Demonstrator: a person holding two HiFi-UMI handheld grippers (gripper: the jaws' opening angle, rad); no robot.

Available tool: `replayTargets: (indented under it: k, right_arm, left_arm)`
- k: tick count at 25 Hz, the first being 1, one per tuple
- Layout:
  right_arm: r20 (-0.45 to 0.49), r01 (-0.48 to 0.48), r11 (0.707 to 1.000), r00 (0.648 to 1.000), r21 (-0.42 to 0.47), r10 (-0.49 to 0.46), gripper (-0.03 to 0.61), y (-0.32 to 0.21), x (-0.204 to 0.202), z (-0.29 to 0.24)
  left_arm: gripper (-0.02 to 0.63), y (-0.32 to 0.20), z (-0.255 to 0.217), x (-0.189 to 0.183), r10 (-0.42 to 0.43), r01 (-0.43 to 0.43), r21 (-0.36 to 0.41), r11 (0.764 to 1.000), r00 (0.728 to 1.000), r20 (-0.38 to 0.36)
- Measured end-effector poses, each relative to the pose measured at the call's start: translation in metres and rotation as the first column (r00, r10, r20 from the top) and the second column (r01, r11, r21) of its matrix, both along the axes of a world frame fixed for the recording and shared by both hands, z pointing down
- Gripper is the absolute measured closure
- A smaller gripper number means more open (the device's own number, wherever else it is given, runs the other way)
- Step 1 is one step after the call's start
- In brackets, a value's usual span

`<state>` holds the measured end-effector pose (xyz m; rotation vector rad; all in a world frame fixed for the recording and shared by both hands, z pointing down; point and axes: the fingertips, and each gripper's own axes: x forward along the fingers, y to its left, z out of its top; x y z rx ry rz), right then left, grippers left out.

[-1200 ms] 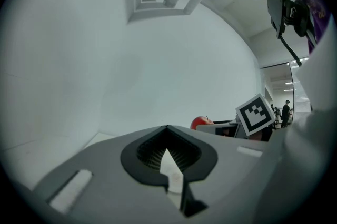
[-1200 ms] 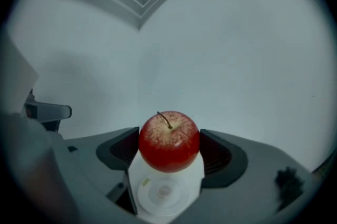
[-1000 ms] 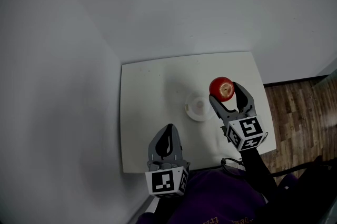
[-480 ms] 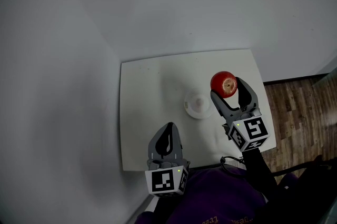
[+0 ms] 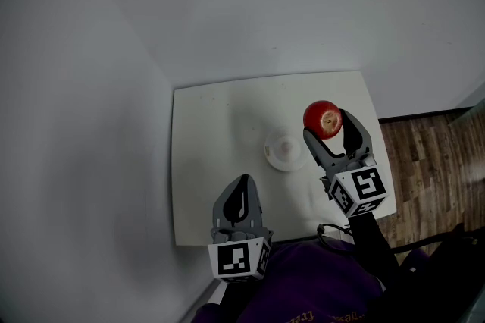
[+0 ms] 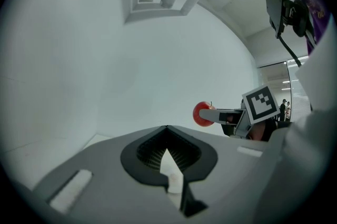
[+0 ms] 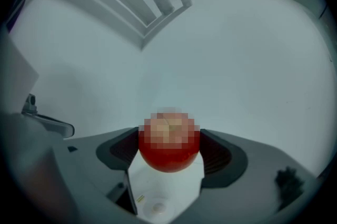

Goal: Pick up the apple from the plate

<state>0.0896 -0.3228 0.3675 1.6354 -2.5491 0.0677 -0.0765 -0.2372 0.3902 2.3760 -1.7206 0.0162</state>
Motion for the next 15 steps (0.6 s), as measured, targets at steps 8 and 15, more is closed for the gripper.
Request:
replayTargets:
  k: [8, 15]
  right_arm:
    - [0.016, -0.004, 1.0, 1.0, 0.026, 0.004, 0.221, -0.0022, -0.0001, -0.0048]
    - [0.012, -0.007, 0.999, 1.0, 0.035, 0.007, 0.221, -0.0025, -0.0002, -0.0083]
  left_arm:
    - [0.606, -0.0009, -0.0027, -0.0002, -0.004, 0.004, 0.006, 1.0, 1.0, -0.001]
    - [0.606, -0.0001, -0.0043, -0.0005, -0.008, 0.008, 0.008, 1.0, 1.0, -0.003]
